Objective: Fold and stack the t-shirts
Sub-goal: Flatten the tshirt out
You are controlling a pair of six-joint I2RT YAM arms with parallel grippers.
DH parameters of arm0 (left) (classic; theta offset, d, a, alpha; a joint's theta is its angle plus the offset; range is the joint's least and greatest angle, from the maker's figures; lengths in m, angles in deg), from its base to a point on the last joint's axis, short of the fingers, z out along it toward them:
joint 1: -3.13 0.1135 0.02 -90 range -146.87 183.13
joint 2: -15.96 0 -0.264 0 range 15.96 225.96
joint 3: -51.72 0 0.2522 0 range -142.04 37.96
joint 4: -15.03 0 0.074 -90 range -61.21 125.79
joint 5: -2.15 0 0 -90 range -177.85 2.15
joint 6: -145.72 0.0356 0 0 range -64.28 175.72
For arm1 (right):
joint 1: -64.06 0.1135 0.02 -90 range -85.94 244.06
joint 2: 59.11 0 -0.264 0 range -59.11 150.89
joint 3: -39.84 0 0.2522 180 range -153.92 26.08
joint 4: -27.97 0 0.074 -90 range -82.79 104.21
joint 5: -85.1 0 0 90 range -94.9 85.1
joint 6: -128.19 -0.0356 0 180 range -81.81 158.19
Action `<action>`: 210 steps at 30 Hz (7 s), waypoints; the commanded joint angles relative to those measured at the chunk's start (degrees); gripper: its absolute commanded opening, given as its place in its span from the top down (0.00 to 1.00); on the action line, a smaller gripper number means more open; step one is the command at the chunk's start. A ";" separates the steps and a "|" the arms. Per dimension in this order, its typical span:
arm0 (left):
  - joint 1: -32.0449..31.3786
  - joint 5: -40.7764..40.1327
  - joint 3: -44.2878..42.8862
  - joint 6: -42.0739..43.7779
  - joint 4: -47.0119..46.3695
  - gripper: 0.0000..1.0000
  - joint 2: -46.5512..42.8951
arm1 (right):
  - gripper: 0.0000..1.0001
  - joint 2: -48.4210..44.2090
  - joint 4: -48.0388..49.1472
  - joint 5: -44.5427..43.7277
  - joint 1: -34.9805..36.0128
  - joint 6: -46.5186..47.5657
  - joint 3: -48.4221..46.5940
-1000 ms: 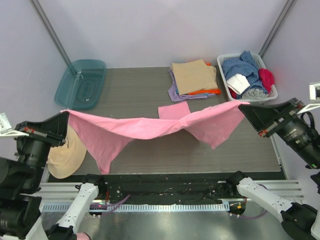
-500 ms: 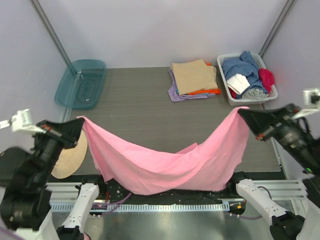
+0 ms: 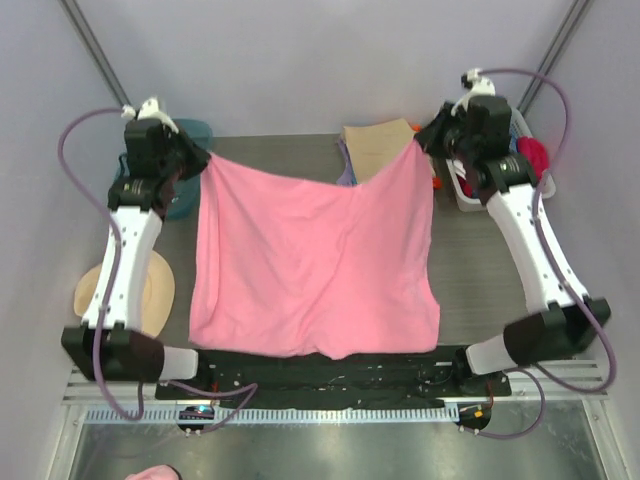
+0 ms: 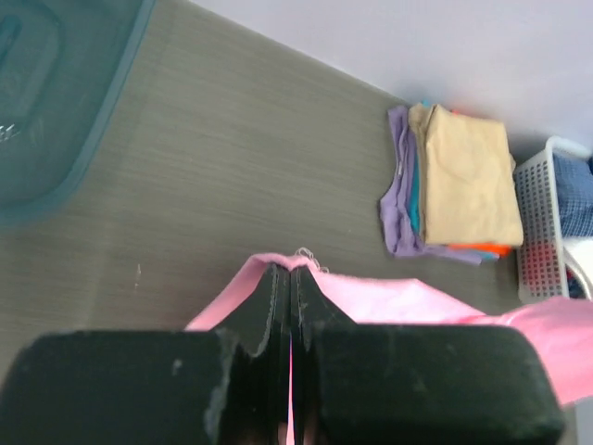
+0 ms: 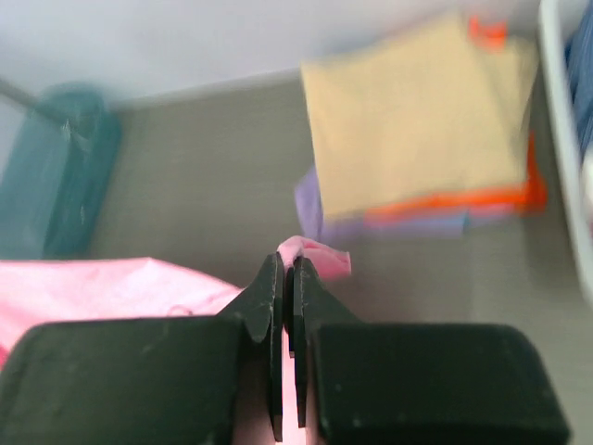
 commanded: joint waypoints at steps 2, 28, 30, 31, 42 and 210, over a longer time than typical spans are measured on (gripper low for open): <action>0.05 1.48 -31.76 4.50 -6.55 1.00 17.30 | 0.99 15.06 8.89 3.93 -8.17 2.54 -40.00; -0.21 -2.03 45.07 -9.02 -21.65 1.00 -18.45 | 0.99 -25.24 16.35 13.28 -1.72 -10.21 42.55; -0.21 -3.77 49.56 -12.27 -21.48 1.00 -18.63 | 0.99 -27.44 13.63 10.11 1.82 -11.70 46.07; -0.21 -4.05 50.70 -12.89 -21.39 1.00 -18.89 | 0.99 -27.89 12.92 9.40 3.66 -12.31 46.87; -0.13 -18.19 53.44 -13.95 -6.81 1.00 -29.69 | 0.99 -39.83 -5.97 -3.33 7.63 -18.55 49.25; -62.35 -57.31 33.31 -47.88 29.94 0.00 -6.59 | 0.19 11.23 19.77 -26.03 31.01 -23.65 49.85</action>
